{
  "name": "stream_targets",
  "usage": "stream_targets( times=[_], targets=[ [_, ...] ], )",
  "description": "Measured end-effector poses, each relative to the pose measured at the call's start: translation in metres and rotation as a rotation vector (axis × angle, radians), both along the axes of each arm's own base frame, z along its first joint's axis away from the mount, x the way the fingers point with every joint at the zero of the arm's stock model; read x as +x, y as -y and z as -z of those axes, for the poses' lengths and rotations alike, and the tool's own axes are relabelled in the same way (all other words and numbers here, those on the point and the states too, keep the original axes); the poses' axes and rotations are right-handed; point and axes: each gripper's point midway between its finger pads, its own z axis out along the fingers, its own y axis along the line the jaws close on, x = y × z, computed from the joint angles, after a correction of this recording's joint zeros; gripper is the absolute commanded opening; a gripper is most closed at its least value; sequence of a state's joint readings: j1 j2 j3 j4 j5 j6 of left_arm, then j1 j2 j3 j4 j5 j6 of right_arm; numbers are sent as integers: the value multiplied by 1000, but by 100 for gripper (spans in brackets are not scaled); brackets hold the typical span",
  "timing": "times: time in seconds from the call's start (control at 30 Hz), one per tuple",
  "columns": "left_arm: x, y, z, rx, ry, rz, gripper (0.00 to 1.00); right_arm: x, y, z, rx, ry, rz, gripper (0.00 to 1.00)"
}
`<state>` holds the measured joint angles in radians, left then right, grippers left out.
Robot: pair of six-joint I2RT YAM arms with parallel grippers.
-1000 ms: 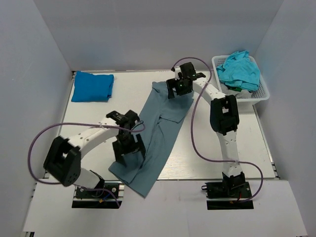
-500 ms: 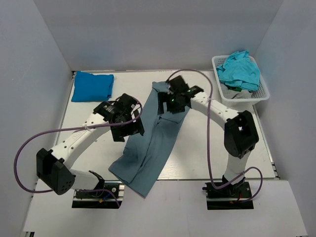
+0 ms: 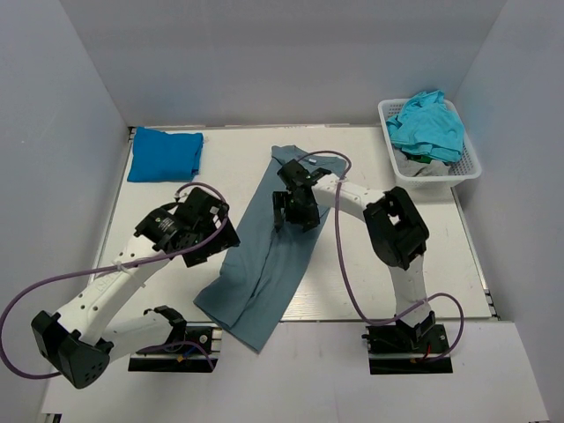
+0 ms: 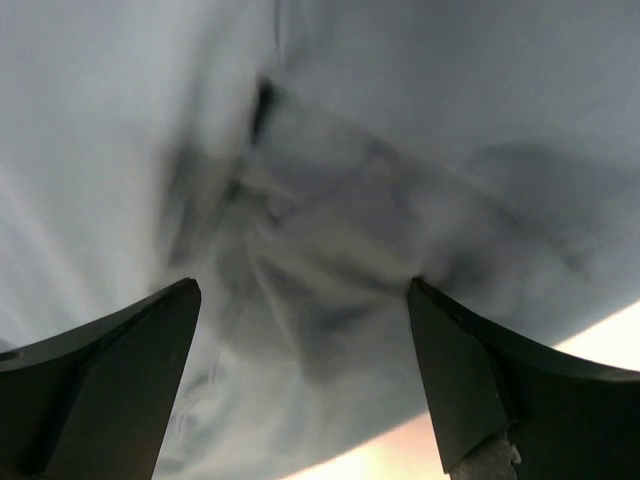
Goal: Fold and stack the t-shirts
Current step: Rotate the tshirt 90 degrees, then grab the bottom of the folded rectangular tshirt with both arms
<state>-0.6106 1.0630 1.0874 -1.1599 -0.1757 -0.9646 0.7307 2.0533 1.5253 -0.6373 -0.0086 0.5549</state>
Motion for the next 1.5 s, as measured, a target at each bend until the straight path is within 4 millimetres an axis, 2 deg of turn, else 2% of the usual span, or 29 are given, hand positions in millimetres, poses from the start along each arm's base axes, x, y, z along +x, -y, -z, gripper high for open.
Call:
stream_targets(
  times=[0.1, 0.27, 0.4, 0.5, 0.63, 0.77, 0.83, 0.9, 0.97, 1.03, 1.1, 1.17, 1.23, 1.27, 1.33, 1.5],
  targets=[
    [-7, -4, 11, 10, -30, -11, 100, 17, -1, 3, -21, 11, 49, 90],
    [-5, -2, 14, 3, -28, -15, 100, 23, 5, 6, -50, -4, 96, 90],
    [-1, 6, 22, -8, -45, 2, 100, 37, 23, 6, -62, -5, 136, 90],
    [6, 14, 31, 3, -63, 37, 100, 62, 51, 7, -92, 7, 178, 90],
    [14, 26, 43, 17, -96, 113, 100, 115, 92, 7, -124, 50, 198, 90],
    [24, 41, 54, 26, -123, 221, 100, 160, 117, 5, -128, 126, 119, 90],
    [26, 49, 59, 27, -137, 286, 100, 166, 122, 3, -134, 149, 59, 90],
    [27, 59, 66, 9, -151, 347, 100, 163, 114, 0, -114, 155, -8, 90],
    [25, 70, 74, -16, -178, 404, 100, 154, 101, -12, -86, 170, -62, 90],
    [24, 80, 83, -44, -199, 450, 100, 139, 88, -36, -51, 219, -101, 90],
    [20, 87, 92, -69, -212, 492, 100, 106, 84, -66, -10, 249, -103, 90],
    [12, 90, 100, -82, -225, 524, 100, 61, 84, -102, 65, 282, -78, 90],
    [4, 90, 108, -80, -237, 547, 100, 20, 93, -124, 131, 277, -27, 90],
    [1, 90, 112, -79, -243, 558, 100, 0, 98, -128, 166, 270, 5, 90],
    [-7, 90, 120, -75, -256, 575, 98, -37, 110, -121, 199, 211, 62, 90],
    [-33, 87, 146, -62, -303, 602, 90, -149, 132, -49, 198, -103, 152, 90]
  ],
)
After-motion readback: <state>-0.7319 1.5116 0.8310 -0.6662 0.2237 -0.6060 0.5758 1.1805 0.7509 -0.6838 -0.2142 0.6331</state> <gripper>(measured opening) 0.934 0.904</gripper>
